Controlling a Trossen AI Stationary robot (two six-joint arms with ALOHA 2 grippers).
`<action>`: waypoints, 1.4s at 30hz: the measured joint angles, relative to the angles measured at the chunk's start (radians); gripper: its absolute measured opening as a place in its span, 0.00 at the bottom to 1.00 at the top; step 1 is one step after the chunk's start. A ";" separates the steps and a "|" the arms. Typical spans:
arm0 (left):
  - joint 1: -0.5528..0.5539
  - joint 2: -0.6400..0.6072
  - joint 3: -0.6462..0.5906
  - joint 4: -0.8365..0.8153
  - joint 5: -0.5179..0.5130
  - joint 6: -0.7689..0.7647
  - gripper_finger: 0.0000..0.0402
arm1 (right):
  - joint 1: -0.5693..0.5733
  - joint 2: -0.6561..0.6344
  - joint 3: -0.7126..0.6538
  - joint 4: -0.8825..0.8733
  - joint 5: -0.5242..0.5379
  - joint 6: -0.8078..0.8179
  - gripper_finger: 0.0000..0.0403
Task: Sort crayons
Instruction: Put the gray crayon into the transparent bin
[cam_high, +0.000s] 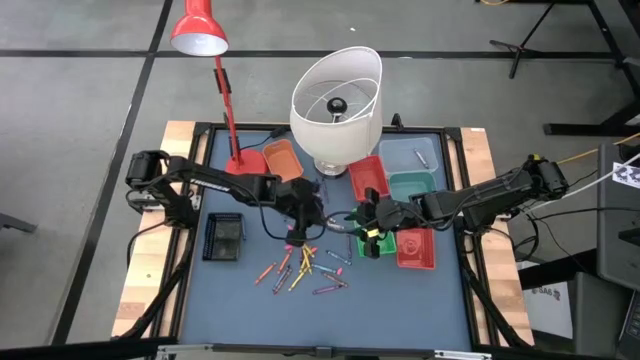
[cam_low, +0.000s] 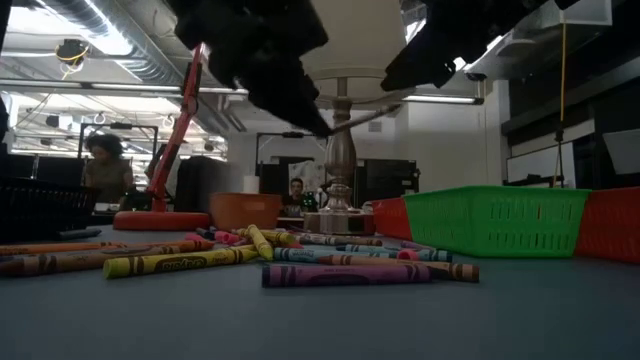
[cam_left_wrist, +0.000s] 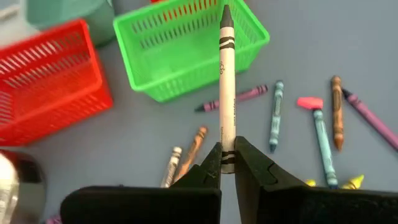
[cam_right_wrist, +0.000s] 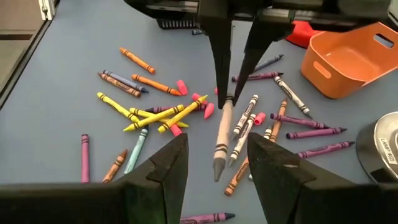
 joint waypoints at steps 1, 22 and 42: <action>-0.003 0.000 0.007 0.000 -0.013 -0.002 0.01 | 0.000 0.000 0.000 0.000 0.000 0.000 0.41; -0.018 -0.001 0.038 0.049 -0.035 -0.079 0.01 | 0.000 0.000 0.000 -0.004 -0.001 0.000 0.29; -0.033 -0.001 0.038 0.054 -0.037 -0.077 0.04 | 0.000 0.000 0.000 -0.014 0.000 0.000 0.06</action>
